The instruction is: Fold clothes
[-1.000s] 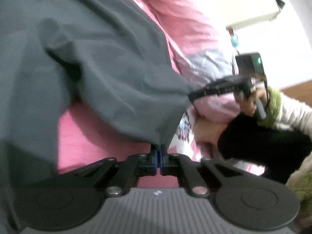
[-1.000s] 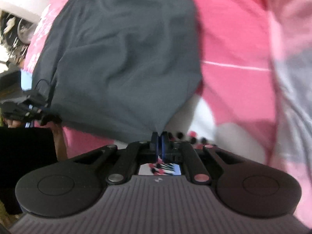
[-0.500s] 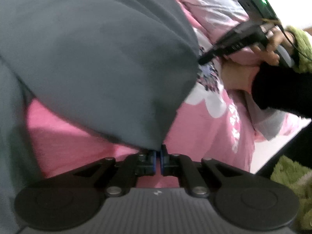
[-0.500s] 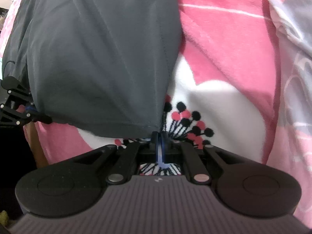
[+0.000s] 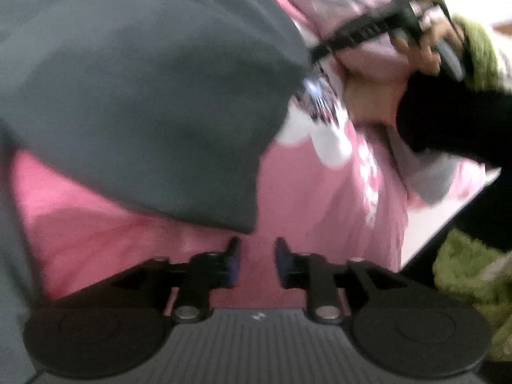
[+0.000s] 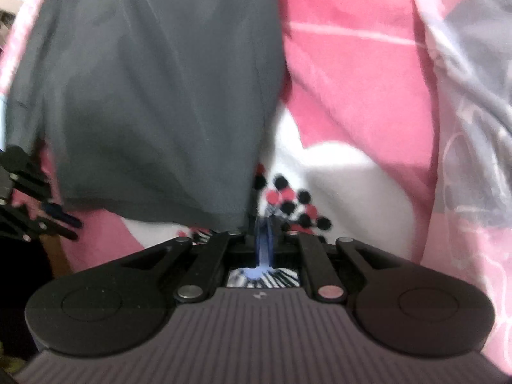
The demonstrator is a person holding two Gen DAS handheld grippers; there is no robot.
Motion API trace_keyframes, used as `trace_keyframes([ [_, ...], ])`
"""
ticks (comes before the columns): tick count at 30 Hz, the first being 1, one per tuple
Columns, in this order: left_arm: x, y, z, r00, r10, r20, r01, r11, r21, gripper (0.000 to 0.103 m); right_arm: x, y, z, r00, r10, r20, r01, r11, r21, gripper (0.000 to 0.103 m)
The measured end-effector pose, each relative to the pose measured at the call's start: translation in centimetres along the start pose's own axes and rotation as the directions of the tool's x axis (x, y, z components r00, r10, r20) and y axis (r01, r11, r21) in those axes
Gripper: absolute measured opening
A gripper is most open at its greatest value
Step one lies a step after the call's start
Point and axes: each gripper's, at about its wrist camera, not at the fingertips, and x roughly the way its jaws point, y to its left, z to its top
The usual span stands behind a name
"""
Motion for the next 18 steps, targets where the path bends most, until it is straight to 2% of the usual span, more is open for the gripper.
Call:
trace_keyframes([
  [1,-0.6,0.3,0.0,1.000,0.007,0.024,-0.007,1.000,-0.020,0.038,-0.5,-0.3,0.0,0.999,0.030,0.025,-0.031,0.999,0.020,0.005],
  [2,-1.1,0.7,0.1,0.999,0.015,0.046,-0.013,0.999,-0.040,0.041,-0.8,-0.6,0.1,0.997,0.057,0.045,-0.059,0.997,0.047,0.010],
  [3,-1.7,1.0,0.2,0.998,0.022,0.065,-0.019,0.998,-0.059,0.041,-0.9,-0.8,0.2,0.996,0.068,0.058,-0.071,0.995,0.067,0.015],
  [4,-2.1,1.2,0.4,0.997,0.029,0.073,-0.024,0.998,-0.066,0.041,-1.0,-1.0,0.3,0.995,0.075,0.069,-0.081,0.993,0.086,0.026],
  [5,-2.5,1.2,0.6,0.996,0.041,0.078,-0.036,0.997,-0.064,0.041,-0.9,-1.2,0.2,0.994,0.080,0.074,-0.088,0.991,0.104,0.030],
  [11,-5.6,0.3,2.2,0.988,0.073,0.139,-0.077,0.997,0.022,0.041,1.3,-1.4,-0.7,0.989,0.123,0.084,-0.138,0.971,0.195,0.039],
  [12,-5.9,0.3,2.6,0.985,0.074,0.155,-0.080,0.996,0.027,0.041,1.7,-1.3,-0.8,0.989,0.118,0.086,-0.133,0.971,0.198,0.037],
  [13,-5.9,0.3,2.9,0.982,0.075,0.173,-0.079,0.997,0.019,0.041,2.1,-1.1,-0.7,0.991,0.102,0.091,-0.117,0.976,0.181,0.029],
  [14,-5.6,0.2,3.4,0.980,0.074,0.187,-0.077,0.997,0.007,0.040,1.9,-0.6,-0.9,0.991,0.099,0.096,-0.113,0.981,0.159,0.015],
  [16,-5.0,0.3,4.1,0.974,0.072,0.214,-0.068,0.997,-0.029,0.039,1.5,0.5,-1.5,0.990,0.099,0.105,-0.110,0.987,0.114,0.006],
  [18,-4.1,0.8,4.6,0.971,0.063,0.230,-0.046,0.996,-0.078,0.038,0.9,1.6,-1.7,0.987,0.104,0.120,-0.114,0.990,0.077,0.003],
])
